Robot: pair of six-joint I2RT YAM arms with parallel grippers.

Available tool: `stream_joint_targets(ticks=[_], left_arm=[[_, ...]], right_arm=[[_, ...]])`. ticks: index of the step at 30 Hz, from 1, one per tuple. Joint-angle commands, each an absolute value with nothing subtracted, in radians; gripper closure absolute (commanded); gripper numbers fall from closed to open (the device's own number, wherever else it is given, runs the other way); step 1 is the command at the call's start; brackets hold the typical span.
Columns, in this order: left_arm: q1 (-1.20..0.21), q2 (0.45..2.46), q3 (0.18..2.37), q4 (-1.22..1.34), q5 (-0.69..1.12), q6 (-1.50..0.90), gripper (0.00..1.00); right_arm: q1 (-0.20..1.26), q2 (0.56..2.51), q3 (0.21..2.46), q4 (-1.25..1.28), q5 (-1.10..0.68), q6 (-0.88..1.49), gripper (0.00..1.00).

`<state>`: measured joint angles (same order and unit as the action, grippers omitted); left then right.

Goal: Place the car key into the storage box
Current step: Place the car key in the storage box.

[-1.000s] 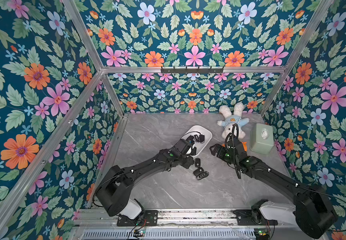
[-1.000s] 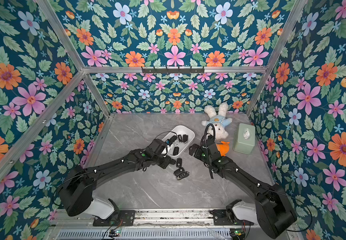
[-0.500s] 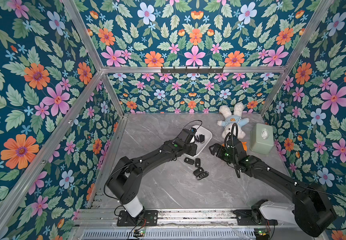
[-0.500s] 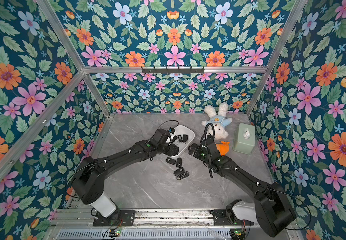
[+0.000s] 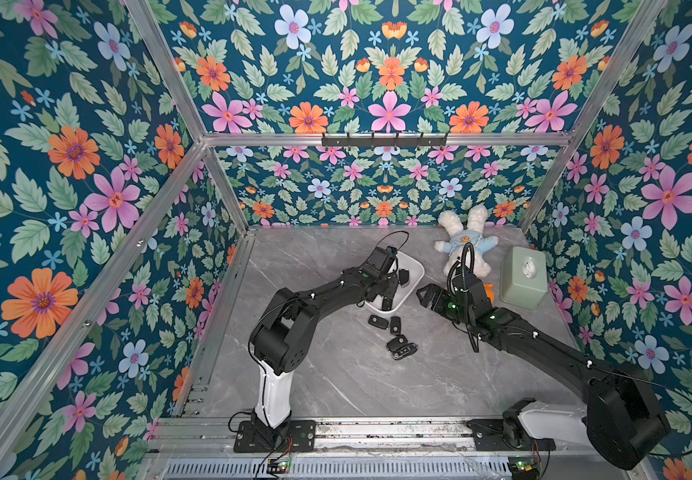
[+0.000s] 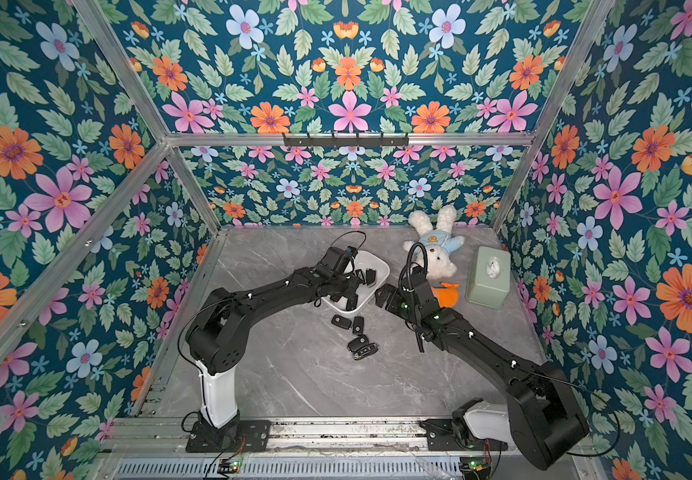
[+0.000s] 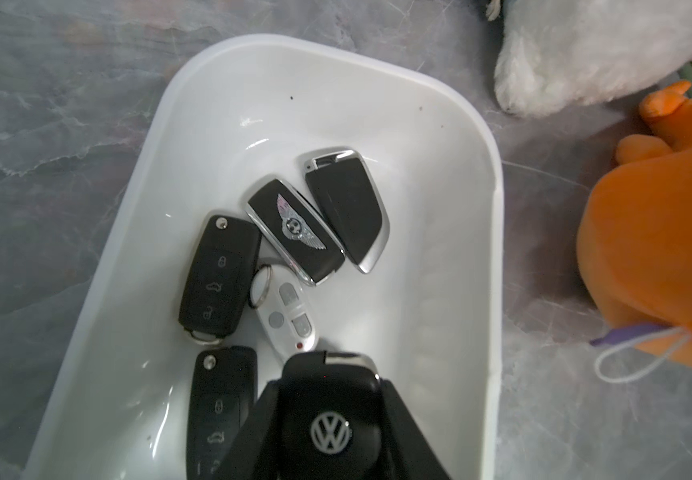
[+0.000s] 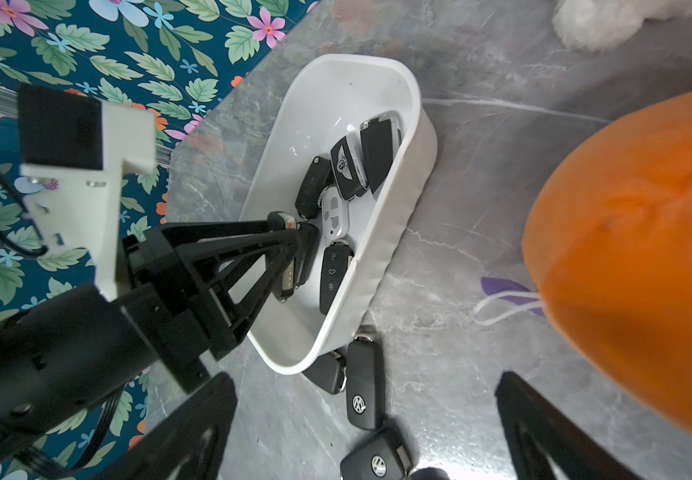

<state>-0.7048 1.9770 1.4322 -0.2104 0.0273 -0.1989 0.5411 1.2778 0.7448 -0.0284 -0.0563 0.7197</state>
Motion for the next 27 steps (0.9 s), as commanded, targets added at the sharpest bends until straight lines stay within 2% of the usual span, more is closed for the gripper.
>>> stream_joint_targets(ticks=[1, 9, 20, 27], left_arm=[[-0.689, 2.023, 1.486, -0.216, -0.023, -0.165, 0.69], [-0.665, 2.142, 1.616, -0.292, -0.112, -0.108, 0.69], [-0.664, 2.196, 1.621, -0.295, -0.129, -0.084, 0.67], [-0.664, 2.203, 1.641, -0.305, -0.127, -0.094, 0.49]], right_arm=[[0.541, 1.285, 0.758, -0.022, -0.067, 0.722, 0.01], [0.541, 1.287, 0.758, -0.012, -0.074, 0.735, 0.01], [0.541, 1.279, 0.75, -0.006, -0.077, 0.741, 0.01], [0.541, 1.259, 0.743, -0.015, -0.068, 0.741, 0.01]])
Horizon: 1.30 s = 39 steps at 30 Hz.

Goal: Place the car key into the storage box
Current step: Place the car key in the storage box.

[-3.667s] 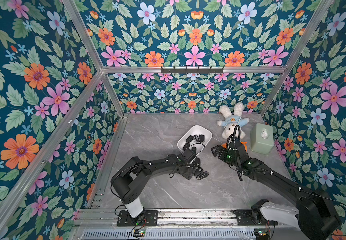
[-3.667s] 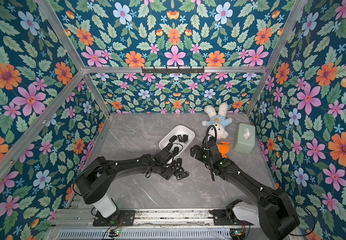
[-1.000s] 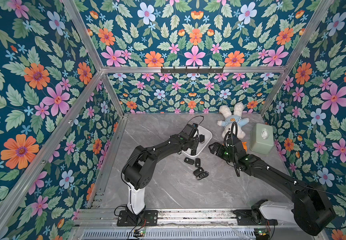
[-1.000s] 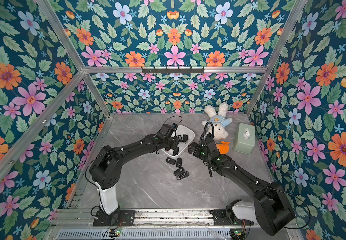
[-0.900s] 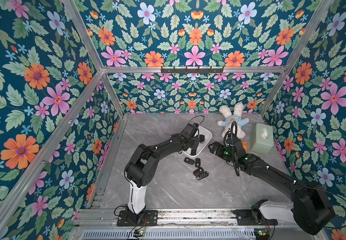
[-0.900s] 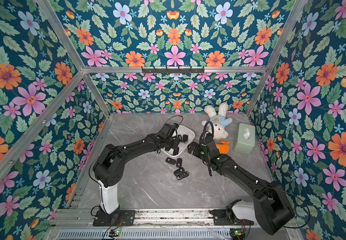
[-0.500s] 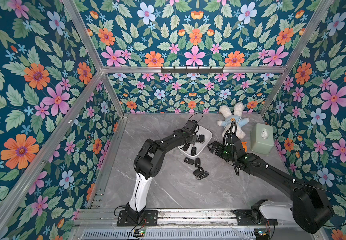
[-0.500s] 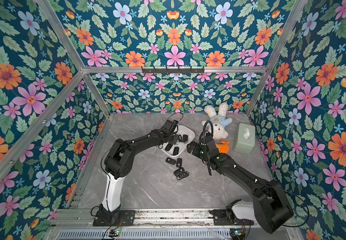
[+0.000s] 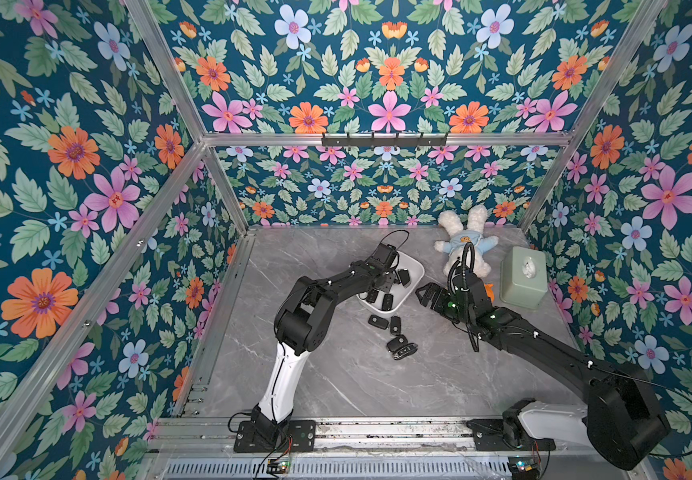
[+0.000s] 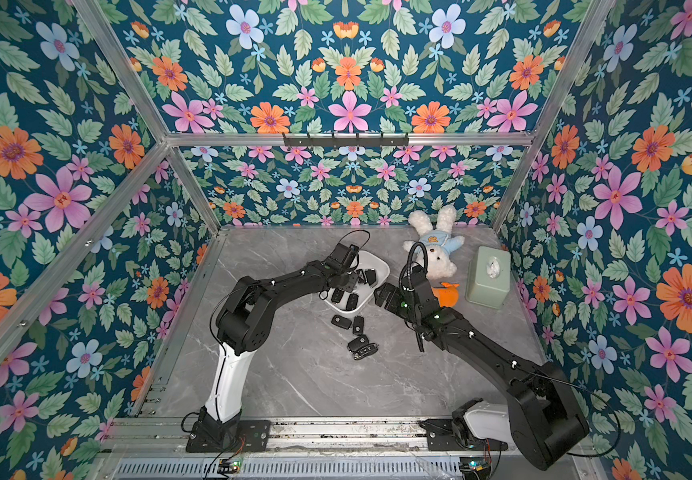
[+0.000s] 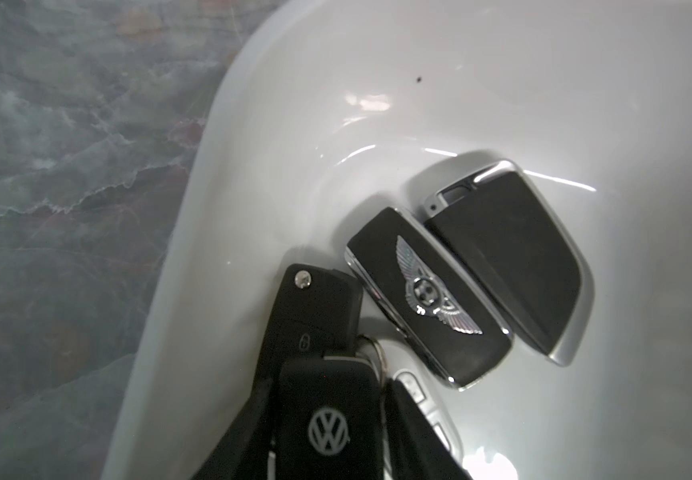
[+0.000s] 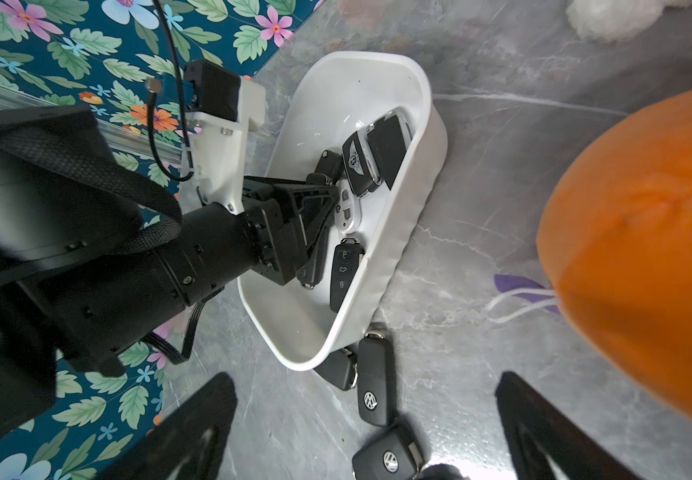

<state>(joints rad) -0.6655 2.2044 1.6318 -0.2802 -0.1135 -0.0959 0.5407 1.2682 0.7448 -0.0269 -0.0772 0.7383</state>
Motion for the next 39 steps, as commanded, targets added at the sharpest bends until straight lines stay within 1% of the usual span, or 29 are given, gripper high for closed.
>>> stream_joint_targets(ticks=[1, 4, 8, 14, 18, 20, 21, 24, 29, 34, 39], left_arm=[[-0.664, 2.198, 1.646, -0.308, -0.126, -0.096, 0.47], [-0.664, 2.169, 1.652, -0.316, -0.122, -0.102, 0.42], [-0.664, 2.095, 1.638, -0.316, -0.119, -0.125, 0.34], [-0.663, 1.927, 1.523, -0.244, -0.096, -0.196, 0.21], [-0.663, 1.815, 1.426, -0.202, -0.096, -0.26, 0.15], [-0.663, 1.755, 1.363, -0.172, -0.098, -0.296, 0.07], [-0.662, 1.722, 1.327, -0.153, -0.099, -0.32, 0.01], [-0.658, 1.622, 1.211, -0.086, -0.099, -0.389, 0.0], [-0.637, 1.472, 1.007, 0.032, -0.062, -0.517, 0.0], [-0.636, 1.337, 0.798, 0.128, -0.09, -0.627, 0.0], [-0.635, 1.23, 0.635, 0.176, -0.132, -0.735, 0.01]], right_arm=[[0.541, 1.256, 0.741, -0.015, -0.068, 0.741, 0.01], [0.541, 1.243, 0.727, 0.002, -0.085, 0.742, 0.01], [0.541, 1.23, 0.705, 0.026, -0.126, 0.734, 0.01], [0.543, 1.229, 0.688, 0.014, -0.185, 0.699, 0.03], [0.552, 1.223, 0.663, 0.034, -0.223, 0.692, 0.05], [0.569, 1.223, 0.654, 0.034, -0.226, 0.68, 0.07], [0.58, 1.226, 0.651, 0.036, -0.227, 0.672, 0.07], [0.61, 1.241, 0.64, 0.041, -0.229, 0.666, 0.11], [0.652, 1.281, 0.635, 0.051, -0.225, 0.666, 0.2], [0.676, 1.336, 0.647, 0.062, -0.231, 0.665, 0.28], [0.687, 1.404, 0.679, 0.039, -0.232, 0.664, 0.31]])
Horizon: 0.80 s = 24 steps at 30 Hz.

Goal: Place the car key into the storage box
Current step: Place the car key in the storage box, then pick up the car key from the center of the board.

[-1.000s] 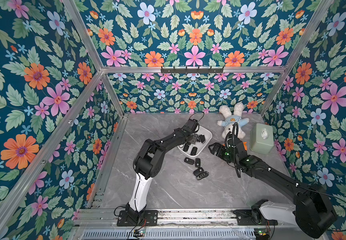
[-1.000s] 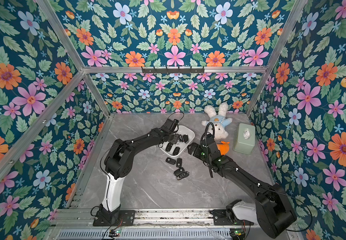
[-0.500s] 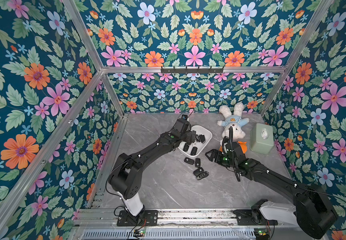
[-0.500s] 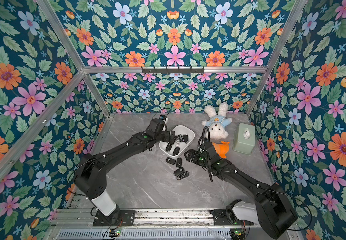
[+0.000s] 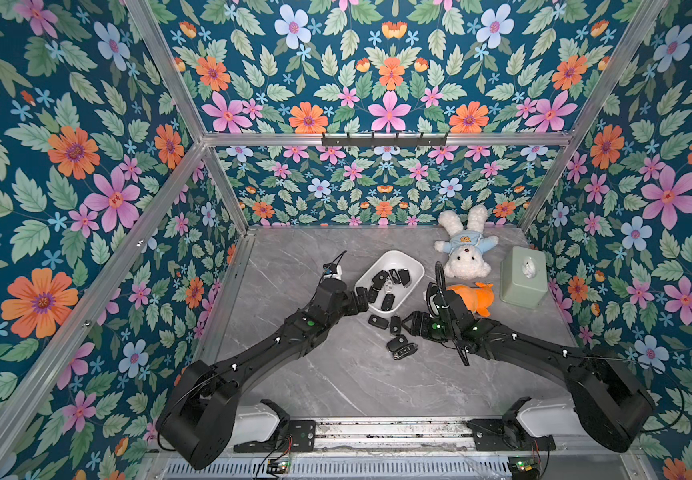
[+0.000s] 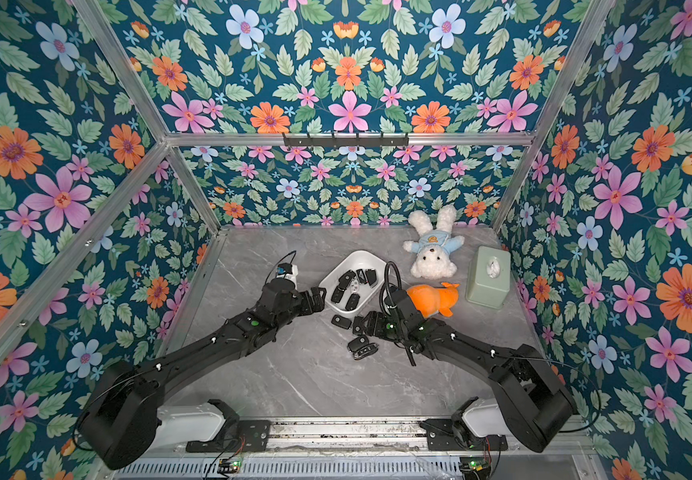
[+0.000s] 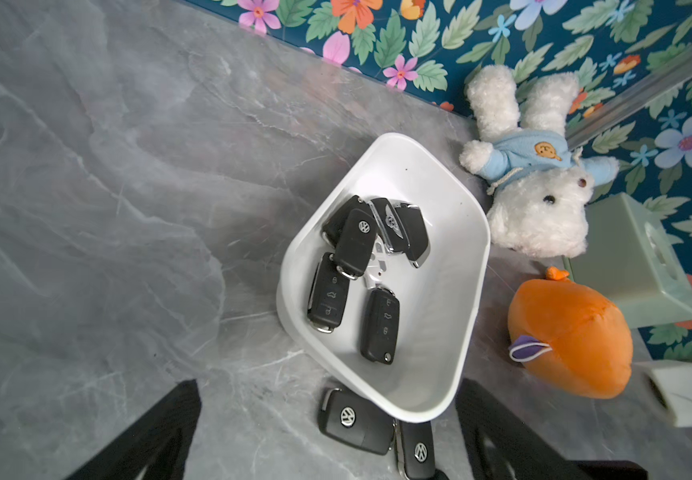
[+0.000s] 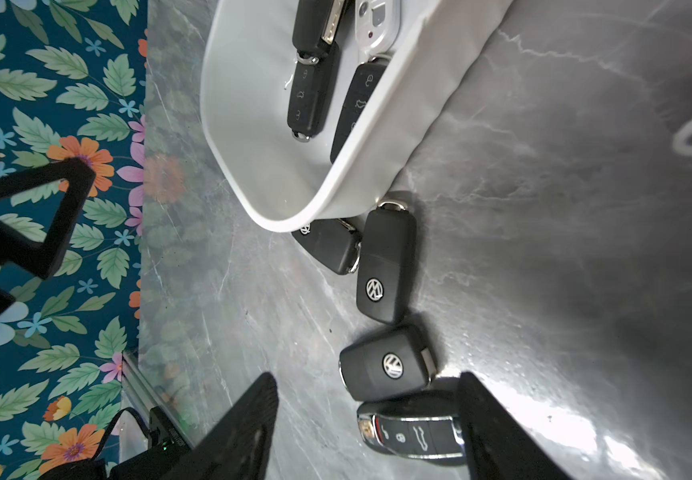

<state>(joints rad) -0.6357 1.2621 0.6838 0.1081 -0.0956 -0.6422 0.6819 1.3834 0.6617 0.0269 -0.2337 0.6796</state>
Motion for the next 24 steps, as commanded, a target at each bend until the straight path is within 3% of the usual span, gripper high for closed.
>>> stream_joint_targets(ticks=[1, 10, 24], left_arm=[[-0.635, 1.213, 0.609, 0.179, -0.139, -0.752, 0.0], [-0.634, 1.19, 0.541, 0.184, -0.152, -0.807, 0.0], [-0.627, 1.203, 0.537, 0.16, -0.172, -0.808, 0.0]], right_arm=[[0.691, 1.418, 0.691, 0.033, -0.228, 0.662, 0.33], [0.71, 1.554, 0.819, -0.086, -0.201, 0.628, 0.45], [0.741, 1.714, 0.973, -0.243, -0.132, 0.619, 0.49]])
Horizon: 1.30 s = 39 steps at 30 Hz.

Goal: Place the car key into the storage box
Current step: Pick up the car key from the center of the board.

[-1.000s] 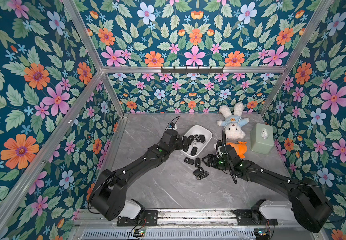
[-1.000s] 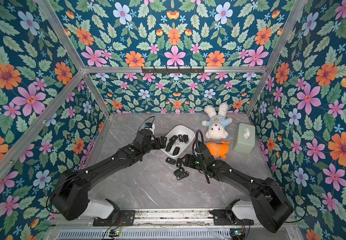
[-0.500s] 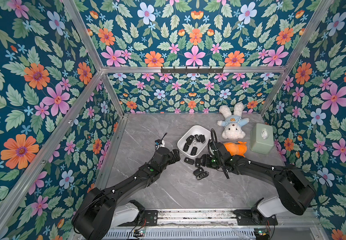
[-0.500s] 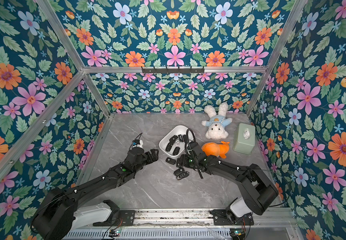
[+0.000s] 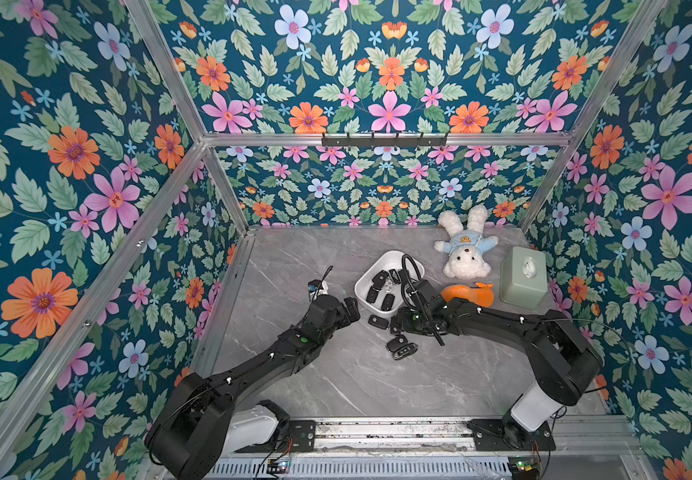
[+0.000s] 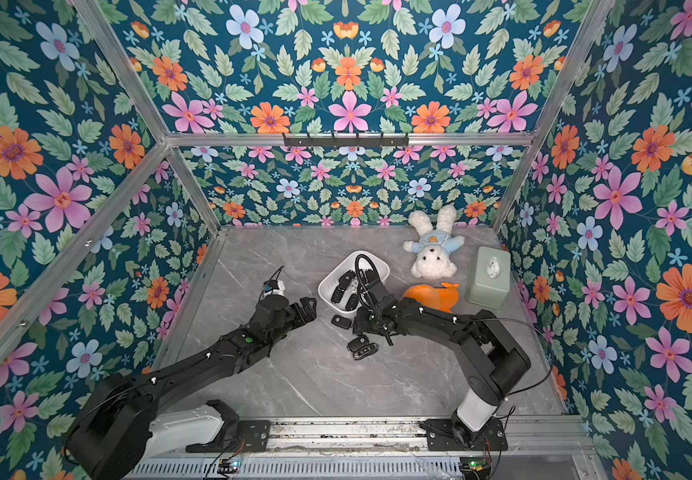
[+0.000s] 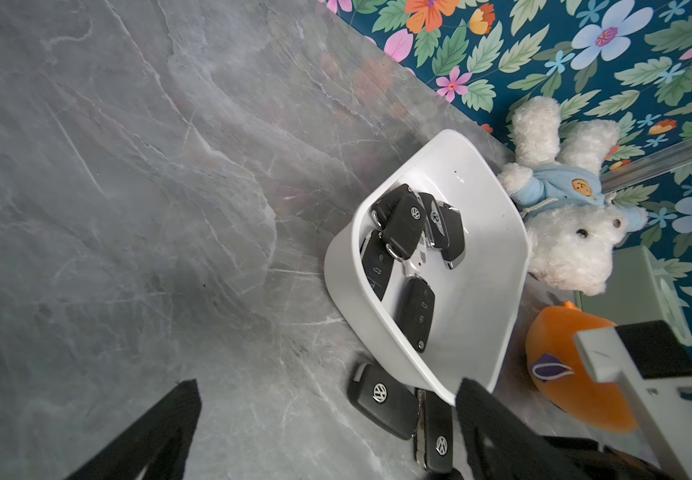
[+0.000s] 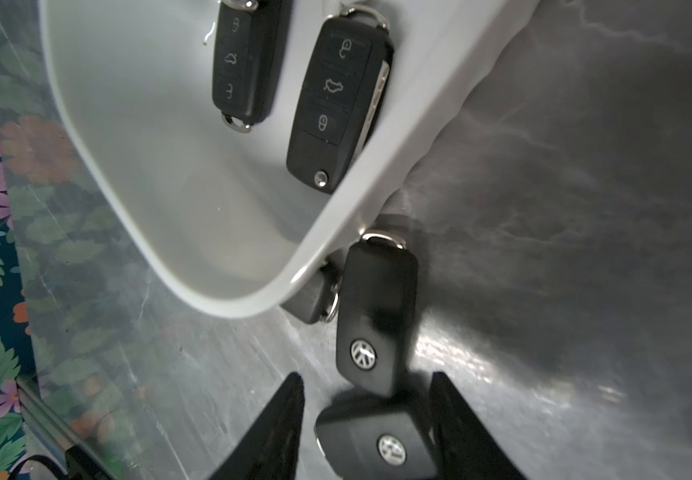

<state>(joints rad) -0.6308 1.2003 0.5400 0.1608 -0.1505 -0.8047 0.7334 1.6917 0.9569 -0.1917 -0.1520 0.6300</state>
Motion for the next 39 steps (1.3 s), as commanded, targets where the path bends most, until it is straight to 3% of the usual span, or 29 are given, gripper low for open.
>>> stream_joint_targets(ticks=[1, 39], left_arm=[[-0.626, 1.2, 0.533, 0.159, -0.171, -0.812, 0.0], [-0.584, 1.186, 0.473, 0.198, -0.104, -0.865, 0.0]], right_arm=[[0.747, 1.723, 0.98, -0.246, -0.127, 0.62, 0.49], [0.825, 1.931, 1.199, -0.53, 0.164, 0.647, 0.55]])
